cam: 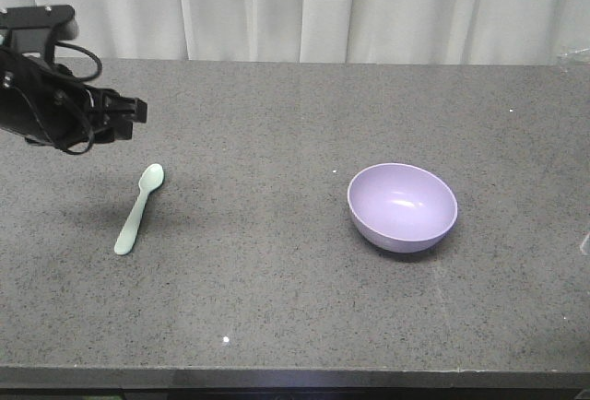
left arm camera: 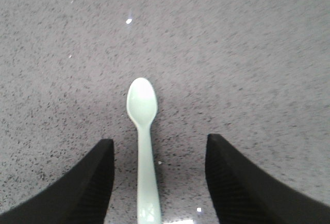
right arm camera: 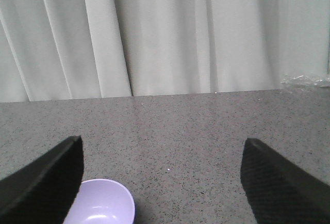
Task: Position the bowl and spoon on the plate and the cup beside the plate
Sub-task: 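Open the left gripper and move it above the pale green spoon, then lower the open left gripper around the spoon handle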
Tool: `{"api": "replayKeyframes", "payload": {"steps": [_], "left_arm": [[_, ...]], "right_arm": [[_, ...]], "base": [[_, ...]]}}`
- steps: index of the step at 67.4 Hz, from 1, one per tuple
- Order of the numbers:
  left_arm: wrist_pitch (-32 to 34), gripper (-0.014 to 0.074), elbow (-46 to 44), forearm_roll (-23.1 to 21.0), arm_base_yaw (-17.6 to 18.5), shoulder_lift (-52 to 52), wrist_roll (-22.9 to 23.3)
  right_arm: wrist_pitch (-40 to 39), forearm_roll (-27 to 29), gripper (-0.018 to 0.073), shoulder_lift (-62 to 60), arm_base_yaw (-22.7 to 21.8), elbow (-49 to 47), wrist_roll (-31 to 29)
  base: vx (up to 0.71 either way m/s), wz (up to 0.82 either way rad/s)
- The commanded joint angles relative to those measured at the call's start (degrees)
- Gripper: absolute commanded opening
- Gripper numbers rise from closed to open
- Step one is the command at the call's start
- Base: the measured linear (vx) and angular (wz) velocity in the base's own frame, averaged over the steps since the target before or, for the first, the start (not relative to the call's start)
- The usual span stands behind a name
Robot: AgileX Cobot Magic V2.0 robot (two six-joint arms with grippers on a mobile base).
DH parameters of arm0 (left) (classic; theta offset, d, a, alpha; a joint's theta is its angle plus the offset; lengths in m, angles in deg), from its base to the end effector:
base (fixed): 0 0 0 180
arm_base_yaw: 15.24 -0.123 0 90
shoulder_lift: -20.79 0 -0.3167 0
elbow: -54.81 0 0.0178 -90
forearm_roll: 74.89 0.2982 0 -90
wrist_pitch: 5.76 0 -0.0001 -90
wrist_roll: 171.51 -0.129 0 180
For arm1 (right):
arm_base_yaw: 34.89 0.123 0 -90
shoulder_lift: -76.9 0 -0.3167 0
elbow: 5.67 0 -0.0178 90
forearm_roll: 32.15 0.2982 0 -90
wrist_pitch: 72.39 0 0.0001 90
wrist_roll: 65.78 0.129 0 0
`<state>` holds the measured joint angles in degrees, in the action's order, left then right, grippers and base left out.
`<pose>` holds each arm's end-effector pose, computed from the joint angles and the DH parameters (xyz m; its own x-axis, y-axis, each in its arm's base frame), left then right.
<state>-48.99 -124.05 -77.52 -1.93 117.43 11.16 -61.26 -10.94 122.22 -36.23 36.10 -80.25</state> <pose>0.4035 -0.0996 0.3146 -0.7736 0.1009 -0.6256 0.1881 0.9793 -0.0747 0.2020 0.0043 0.3643 -0.1345 0.1140 -0.9843 -0.0312 0.9924 0.1191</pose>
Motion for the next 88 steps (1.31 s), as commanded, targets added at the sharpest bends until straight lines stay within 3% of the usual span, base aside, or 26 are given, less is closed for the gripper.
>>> {"api": "replayKeyframes", "payload": {"steps": [1,37,88], "left_arm": [[3.3,0.0380,-1.8,3.5,0.7,-0.3,3.4],[1.9,0.0380,-1.8,4.0,2.3,9.6,3.6],[3.3,0.0380,-1.8,3.9,2.5,15.2,3.6]], "right_arm": [[-4.4,0.3,0.0593,0.4,0.2,-1.8,-0.7],[-4.6,0.3,0.0592,0.4,0.2,-1.8,-0.7],[-5.8,0.3,0.0592,0.4,0.2,-1.8,-0.7]], "base": [[0.00,0.00],[0.00,0.00],[0.00,0.00]]}}
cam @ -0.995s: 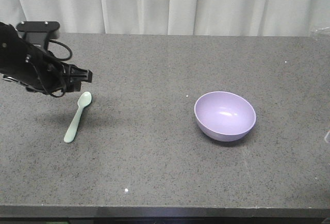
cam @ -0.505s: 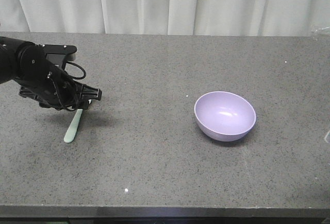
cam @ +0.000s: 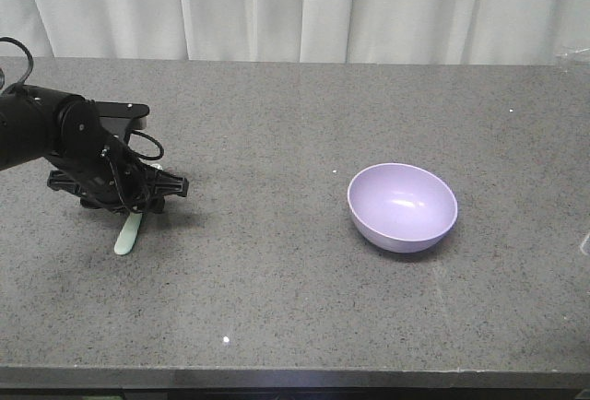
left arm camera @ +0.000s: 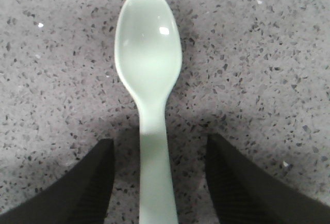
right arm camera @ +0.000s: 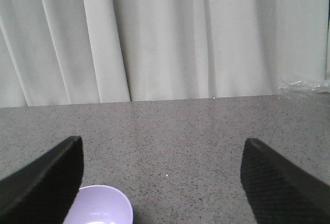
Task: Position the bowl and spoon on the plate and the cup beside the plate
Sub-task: 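Lower the open left gripper around the spoon handle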
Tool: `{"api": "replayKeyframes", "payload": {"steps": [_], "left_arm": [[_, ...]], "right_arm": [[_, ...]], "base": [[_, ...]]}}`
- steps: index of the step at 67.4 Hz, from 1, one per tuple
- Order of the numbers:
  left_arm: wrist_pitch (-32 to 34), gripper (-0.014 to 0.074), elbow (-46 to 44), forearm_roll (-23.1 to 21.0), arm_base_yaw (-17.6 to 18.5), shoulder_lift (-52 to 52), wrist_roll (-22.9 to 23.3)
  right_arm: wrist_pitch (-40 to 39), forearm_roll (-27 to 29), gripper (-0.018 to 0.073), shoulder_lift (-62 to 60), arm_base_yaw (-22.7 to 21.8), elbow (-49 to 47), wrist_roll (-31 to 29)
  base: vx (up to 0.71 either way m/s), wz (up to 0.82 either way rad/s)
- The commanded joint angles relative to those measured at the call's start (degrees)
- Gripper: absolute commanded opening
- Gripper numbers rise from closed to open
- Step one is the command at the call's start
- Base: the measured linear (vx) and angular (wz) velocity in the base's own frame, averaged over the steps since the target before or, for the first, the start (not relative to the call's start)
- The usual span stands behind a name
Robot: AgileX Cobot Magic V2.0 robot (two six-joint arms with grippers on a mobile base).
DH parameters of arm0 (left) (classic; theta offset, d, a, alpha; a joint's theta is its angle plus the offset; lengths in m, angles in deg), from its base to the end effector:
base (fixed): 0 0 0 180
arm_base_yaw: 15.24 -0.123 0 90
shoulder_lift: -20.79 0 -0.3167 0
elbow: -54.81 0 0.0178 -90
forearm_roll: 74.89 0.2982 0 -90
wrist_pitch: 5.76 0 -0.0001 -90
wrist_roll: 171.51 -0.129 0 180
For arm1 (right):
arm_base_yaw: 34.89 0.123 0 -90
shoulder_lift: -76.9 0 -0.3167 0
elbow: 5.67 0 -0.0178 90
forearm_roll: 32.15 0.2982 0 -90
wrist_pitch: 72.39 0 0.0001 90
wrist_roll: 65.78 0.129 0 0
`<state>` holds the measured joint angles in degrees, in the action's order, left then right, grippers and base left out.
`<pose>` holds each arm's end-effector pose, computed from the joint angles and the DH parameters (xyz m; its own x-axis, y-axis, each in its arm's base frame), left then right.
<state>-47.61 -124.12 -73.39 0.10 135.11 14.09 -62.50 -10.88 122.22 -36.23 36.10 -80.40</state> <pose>0.4416 -0.1188 0.1808 -0.9067 0.1677 -0.3871 0.1877 0.9821 -0.0142 0.2023 0.0033 0.3668 -0.1136 0.1133 -0.9870 -0.0261 0.9928 0.1169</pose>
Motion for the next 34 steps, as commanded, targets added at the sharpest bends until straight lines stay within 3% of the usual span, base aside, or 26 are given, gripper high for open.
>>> {"api": "replayKeyframes", "payload": {"steps": [1,17,34], "left_arm": [[1.9,0.0380,-1.8,-0.2,0.5,-2.5,0.7],[-1.9,0.0351,-1.8,-0.2,0.5,0.1,0.1],[-4.2,0.0262,-1.8,-0.2,0.5,3.7,0.0]], "right_arm": [[-4.6,0.3,0.0592,0.4,0.2,-1.8,-0.5],[-4.6,0.3,0.0592,0.4,0.2,-1.8,-0.5],[-4.6,0.3,0.0592,0.4,0.2,-1.8,-0.5]], "base": [[0.00,0.00],[0.00,0.00],[0.00,0.00]]}}
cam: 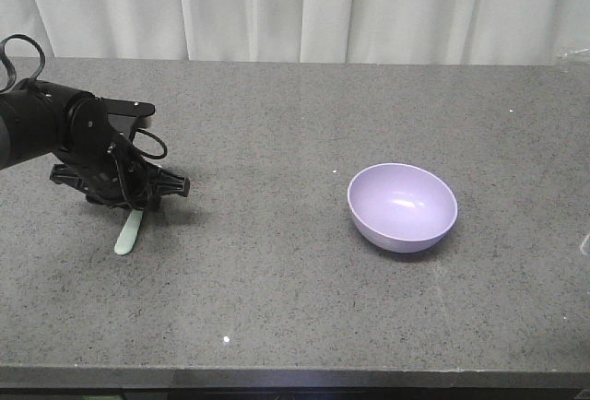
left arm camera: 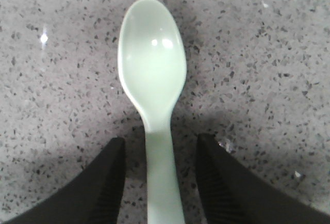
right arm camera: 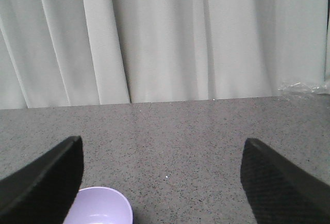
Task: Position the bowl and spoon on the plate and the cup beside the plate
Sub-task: 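Lower the open left gripper around the spoon handle, then close the left gripper on the spoon handle and lift it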
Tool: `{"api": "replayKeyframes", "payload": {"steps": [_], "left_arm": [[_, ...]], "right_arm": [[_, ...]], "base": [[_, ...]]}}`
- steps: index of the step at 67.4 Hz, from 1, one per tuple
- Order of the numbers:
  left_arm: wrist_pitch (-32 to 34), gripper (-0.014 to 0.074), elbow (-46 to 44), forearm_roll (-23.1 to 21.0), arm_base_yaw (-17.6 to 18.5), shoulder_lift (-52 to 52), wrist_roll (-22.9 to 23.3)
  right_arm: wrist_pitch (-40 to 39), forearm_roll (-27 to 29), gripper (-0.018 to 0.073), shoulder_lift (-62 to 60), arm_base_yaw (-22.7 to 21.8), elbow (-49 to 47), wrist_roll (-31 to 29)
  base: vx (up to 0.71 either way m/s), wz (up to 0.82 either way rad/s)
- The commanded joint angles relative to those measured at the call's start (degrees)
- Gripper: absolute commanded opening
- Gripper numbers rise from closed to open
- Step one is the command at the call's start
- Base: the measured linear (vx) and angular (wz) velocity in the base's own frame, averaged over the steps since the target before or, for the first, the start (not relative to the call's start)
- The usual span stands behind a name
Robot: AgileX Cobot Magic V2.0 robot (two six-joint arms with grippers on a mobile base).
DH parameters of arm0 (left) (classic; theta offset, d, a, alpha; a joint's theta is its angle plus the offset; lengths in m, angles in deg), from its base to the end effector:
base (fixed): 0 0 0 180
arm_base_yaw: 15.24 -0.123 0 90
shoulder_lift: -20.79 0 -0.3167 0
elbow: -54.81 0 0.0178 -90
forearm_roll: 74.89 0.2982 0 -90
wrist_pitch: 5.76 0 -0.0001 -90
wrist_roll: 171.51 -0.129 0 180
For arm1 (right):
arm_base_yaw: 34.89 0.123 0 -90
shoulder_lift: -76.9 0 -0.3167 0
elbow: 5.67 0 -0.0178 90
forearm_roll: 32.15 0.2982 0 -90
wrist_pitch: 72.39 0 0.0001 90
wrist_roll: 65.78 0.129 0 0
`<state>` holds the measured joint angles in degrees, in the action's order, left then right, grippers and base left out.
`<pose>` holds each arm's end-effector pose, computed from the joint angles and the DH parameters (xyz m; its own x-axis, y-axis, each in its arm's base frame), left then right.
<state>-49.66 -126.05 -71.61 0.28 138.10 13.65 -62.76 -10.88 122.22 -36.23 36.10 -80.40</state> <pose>0.4480 -0.1191 0.1661 -0.9185 0.2045 -0.3385 0.2099 0.9775 0.0209 0.2024 0.0031 0.3674 -0.1093 0.1134 -0.9875 -0.0250 0.9928 0.1168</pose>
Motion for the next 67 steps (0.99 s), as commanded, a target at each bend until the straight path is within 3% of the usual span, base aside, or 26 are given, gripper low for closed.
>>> {"api": "replayKeyframes", "payload": {"steps": [1,22,42,67], "left_arm": [[-2.2,0.0254,0.2,-2.0,0.3,0.8,0.5],[-5.4,-0.0008,0.2,-0.4,0.3,2.6,0.5],[-5.9,-0.0007,0.2,-0.3,0.3,1.2,-1.0],[-3.1,-0.0007,0.2,-0.3,0.2,-10.7,-1.0]], "right_arm": [[-4.3,0.3,0.0592,0.4,0.2,-1.8,-0.5],[-4.3,0.3,0.0592,0.4,0.2,-1.8,-0.4],[-4.3,0.3,0.0592,0.4,0.2,-1.8,-0.4],[-4.3,0.3,0.0592,0.4,0.2,-1.8,-0.3]], "base": [[0.00,0.00],[0.00,0.00],[0.00,0.00],[0.00,0.00]]}}
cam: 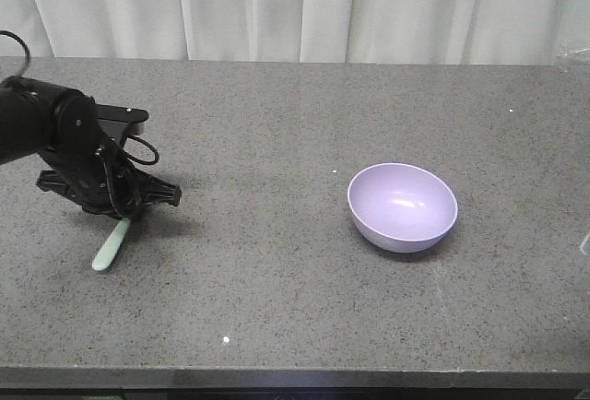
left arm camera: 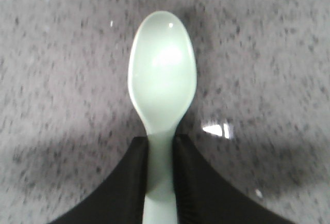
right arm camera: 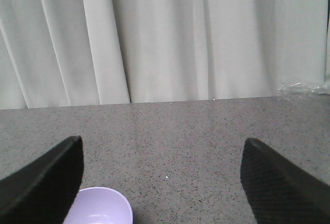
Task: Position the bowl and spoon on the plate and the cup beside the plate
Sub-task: 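Close the left gripper on the spoon handle and lift it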
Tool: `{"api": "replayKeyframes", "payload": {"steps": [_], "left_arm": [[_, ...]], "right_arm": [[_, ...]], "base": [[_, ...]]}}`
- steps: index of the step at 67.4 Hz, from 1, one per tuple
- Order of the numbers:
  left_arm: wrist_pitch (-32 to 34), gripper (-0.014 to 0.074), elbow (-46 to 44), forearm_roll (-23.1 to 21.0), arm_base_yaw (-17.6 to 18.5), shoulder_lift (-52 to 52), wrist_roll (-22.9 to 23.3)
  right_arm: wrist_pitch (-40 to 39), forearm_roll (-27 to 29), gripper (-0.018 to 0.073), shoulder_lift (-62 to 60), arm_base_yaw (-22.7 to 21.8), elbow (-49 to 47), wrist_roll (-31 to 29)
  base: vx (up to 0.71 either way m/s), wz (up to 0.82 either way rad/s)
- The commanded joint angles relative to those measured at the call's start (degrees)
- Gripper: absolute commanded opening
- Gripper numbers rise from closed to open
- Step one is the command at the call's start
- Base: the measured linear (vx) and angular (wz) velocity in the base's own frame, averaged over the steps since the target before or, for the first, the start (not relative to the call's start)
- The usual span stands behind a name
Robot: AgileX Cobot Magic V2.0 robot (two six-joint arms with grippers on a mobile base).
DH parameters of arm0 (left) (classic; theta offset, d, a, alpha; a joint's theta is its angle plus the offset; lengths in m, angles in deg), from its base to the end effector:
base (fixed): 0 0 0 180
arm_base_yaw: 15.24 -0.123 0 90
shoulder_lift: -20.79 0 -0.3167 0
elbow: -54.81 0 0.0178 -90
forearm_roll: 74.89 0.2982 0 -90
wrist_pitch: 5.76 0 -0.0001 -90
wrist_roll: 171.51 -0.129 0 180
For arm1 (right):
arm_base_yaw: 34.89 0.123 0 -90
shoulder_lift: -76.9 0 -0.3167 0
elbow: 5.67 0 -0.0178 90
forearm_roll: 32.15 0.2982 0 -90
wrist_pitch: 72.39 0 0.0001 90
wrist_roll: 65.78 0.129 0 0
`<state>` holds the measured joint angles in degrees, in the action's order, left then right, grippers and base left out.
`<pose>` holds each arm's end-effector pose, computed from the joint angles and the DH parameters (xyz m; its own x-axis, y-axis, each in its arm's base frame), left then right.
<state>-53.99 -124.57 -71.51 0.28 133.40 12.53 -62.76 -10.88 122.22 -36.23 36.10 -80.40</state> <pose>0.4291 -0.1133 0.1919 -0.9207 0.2234 -0.3199 0.2252 0.9738 0.0317 0.2024 0.0031 0.3674 -0.1093 0.1134 -0.9875 -0.0250 0.9928 0.1168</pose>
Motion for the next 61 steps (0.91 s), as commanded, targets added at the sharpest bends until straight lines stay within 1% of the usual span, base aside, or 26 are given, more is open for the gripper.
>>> {"api": "replayKeyframes", "payload": {"steps": [1,15,24,45,55,61], "left_arm": [[1.2,-0.0007,-1.3,-0.4,0.2,-6.4,0.1],[0.8,-0.0007,-1.3,-0.6,0.2,-13.9,0.1],[0.5,-0.0007,-1.3,-1.1,0.2,-20.8,0.4],[0.0,-0.0007,-1.3,-1.0,0.2,-36.8,0.7],[-0.8,-0.0007,-1.3,-1.0,0.2,-41.1,0.7],[-0.9,-0.0007,-1.3,-1.0,0.2,-42.0,0.7]], "right_arm": [[-4.3,0.3,0.0592,0.4,0.2,-1.8,-0.3],[-4.1,0.3,0.0592,0.4,0.2,-1.8,-0.3],[-2.8,0.3,0.0592,0.4,0.2,-1.8,-0.3],[6.1,0.3,0.0592,0.4,0.2,-5.2,-0.9],[11.5,0.3,0.0592,0.8,0.2,-8.6,-1.4],[15.8,0.3,0.0592,3.6,0.2,-13.3,-1.4]], "base": [[0.00,0.00],[0.00,0.00],[0.00,0.00],[0.00,0.00],[0.00,0.00],[0.00,0.00]]}}
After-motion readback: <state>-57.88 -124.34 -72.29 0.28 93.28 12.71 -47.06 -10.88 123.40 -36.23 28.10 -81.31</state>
